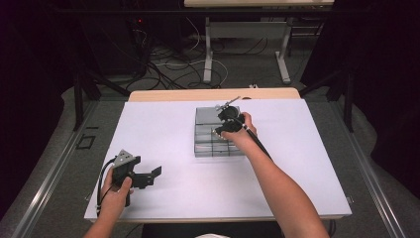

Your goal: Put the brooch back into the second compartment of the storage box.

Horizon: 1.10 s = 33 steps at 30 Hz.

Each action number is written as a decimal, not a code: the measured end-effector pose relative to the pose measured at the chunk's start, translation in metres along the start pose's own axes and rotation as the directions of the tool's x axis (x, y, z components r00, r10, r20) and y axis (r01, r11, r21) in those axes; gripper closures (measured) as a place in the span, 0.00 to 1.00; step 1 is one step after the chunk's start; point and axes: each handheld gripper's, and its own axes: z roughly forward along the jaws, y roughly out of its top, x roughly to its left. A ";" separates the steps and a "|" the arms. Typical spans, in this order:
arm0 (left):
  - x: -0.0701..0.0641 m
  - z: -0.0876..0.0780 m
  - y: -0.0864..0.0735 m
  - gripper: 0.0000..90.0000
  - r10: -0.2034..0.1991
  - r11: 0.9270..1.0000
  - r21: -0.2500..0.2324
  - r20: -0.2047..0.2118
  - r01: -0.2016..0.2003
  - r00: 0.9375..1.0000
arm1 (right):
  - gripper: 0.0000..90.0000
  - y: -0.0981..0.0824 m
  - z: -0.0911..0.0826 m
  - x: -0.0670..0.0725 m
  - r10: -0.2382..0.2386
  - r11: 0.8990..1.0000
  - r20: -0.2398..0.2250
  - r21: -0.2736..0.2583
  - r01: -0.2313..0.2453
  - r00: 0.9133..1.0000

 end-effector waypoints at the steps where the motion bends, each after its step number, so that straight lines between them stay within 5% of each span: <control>1: 0.000 0.000 0.000 0.04 0.000 1.000 0.000 0.000 0.000 1.000 | 0.65 0.000 -0.001 0.001 0.007 1.000 -0.001 0.002 -0.007 1.000; 26: -0.001 0.001 0.000 0.04 0.003 1.000 0.001 0.001 -0.003 1.000 | 0.54 -0.022 -0.037 0.006 -0.062 0.990 -0.026 -0.125 0.058 0.998; 33: -0.001 0.002 0.000 0.04 0.004 1.000 0.003 0.001 -0.004 1.000 | 0.43 -0.031 -0.049 0.013 -0.065 0.985 -0.022 -0.161 0.061 0.998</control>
